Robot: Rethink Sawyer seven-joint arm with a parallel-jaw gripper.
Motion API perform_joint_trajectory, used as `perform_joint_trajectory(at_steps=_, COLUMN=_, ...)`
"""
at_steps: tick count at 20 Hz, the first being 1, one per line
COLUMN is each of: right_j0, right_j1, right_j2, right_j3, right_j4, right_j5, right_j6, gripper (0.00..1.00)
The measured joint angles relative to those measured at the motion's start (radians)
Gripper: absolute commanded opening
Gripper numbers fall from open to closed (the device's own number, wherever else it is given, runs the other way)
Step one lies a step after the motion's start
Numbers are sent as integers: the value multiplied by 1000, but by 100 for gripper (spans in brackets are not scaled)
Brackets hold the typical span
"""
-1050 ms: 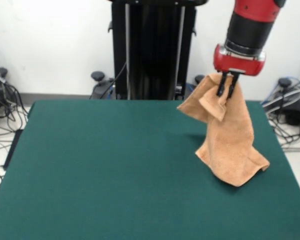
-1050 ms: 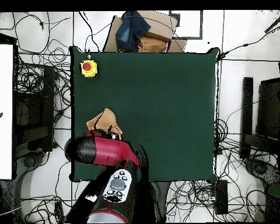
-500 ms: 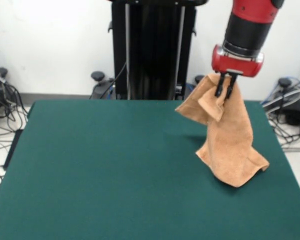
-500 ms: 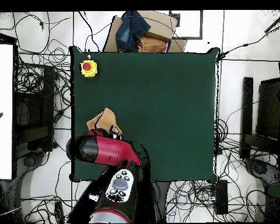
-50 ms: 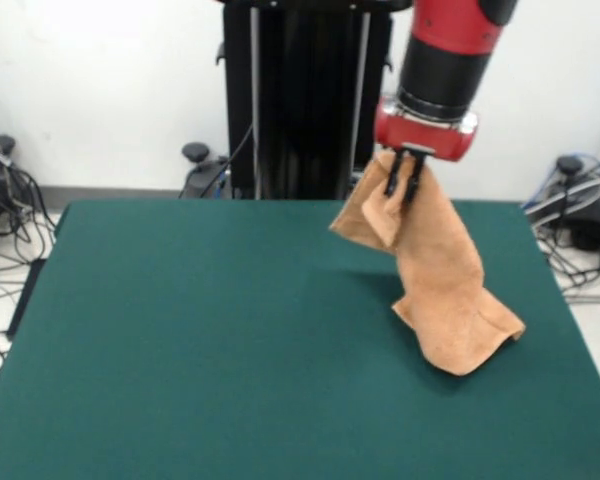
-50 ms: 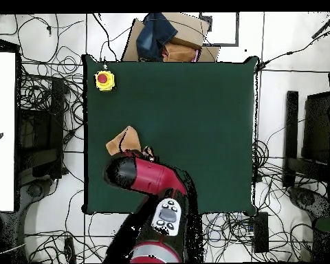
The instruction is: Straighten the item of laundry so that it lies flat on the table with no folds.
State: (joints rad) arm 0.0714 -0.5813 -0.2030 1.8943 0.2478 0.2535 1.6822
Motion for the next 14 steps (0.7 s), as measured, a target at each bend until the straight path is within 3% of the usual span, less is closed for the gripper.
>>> perform_joint_trajectory(at_steps=6, right_j0=-17, right_j1=-12, right_j2=-11, right_j3=1, right_j4=-5, right_j5=24, right_j6=0, gripper=0)
perform_joint_trajectory(at_steps=11, right_j0=23, right_j1=-65, right_j2=-46, right_j3=1, right_j4=-6, right_j5=175, right_j6=0, gripper=0)
perform_joint_trajectory(at_steps=14, right_j0=50, right_j1=-124, right_j2=-70, right_j3=-6, right_j4=-7, right_j5=356, right_j6=0, gripper=0)
